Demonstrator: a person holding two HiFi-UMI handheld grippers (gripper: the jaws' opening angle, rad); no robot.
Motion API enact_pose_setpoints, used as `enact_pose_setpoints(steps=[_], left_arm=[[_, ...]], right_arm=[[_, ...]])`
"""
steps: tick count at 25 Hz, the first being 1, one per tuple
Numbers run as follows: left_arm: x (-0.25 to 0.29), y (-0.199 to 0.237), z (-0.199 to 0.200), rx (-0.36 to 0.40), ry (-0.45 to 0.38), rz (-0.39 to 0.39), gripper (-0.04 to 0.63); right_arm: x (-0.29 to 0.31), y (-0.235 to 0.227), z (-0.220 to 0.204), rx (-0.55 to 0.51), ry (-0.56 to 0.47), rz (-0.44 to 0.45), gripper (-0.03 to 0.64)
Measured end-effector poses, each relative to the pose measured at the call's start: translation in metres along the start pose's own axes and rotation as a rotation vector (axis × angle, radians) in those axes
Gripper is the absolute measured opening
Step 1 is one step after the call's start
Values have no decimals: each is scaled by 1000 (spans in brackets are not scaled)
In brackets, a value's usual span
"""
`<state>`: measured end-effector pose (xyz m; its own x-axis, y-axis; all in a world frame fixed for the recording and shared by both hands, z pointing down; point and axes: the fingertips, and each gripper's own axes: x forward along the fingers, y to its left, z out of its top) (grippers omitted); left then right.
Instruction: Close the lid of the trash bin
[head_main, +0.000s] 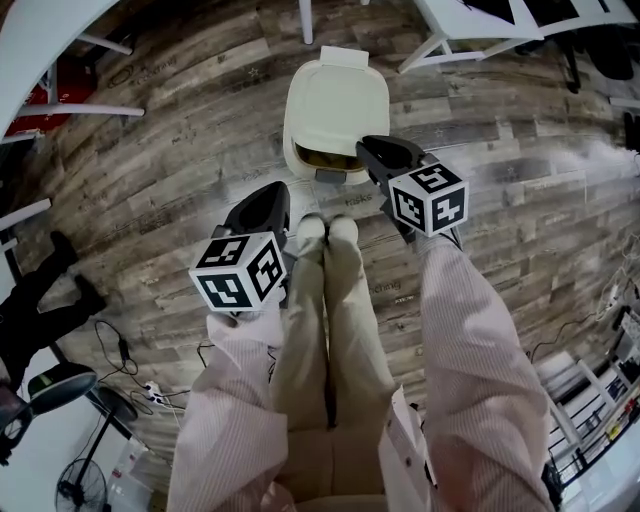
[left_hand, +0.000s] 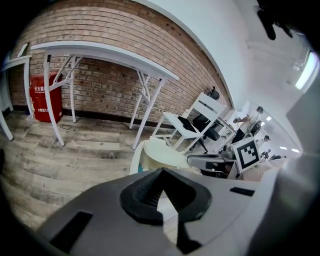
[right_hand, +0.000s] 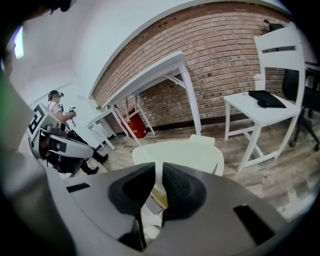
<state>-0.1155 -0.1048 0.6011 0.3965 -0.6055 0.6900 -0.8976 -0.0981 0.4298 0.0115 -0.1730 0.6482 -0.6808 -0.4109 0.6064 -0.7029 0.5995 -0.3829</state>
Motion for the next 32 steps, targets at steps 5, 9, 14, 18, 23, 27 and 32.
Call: enact_pose_setpoints(steps=[5,9,14,18,23,27,32], left_arm=[[8,5,-5,5,1,-5,-8],[15,7,-12,9,2,-12,-8],[25,12,-22,13,6,-17,-8],[33,15,-31,11,8,-19,-8],[39,19,-41,6,8,-21,-8],[44,23,-47,1,10,-21,-8],[50,28,-53,-4,14,-20,-8]], right_arm=[[7,-6,-14,4,2,-24,5],[14,-5,-30,-11,23,-27,5],[23,-6,-49,0,34,-30,5],[31,-8,-62,-1,48,-32,3],[37,-10,-75,6,59,-40,3],[44,-13,-83,12,66,-50,3],[51,-16,-92,9,80,-65,3]])
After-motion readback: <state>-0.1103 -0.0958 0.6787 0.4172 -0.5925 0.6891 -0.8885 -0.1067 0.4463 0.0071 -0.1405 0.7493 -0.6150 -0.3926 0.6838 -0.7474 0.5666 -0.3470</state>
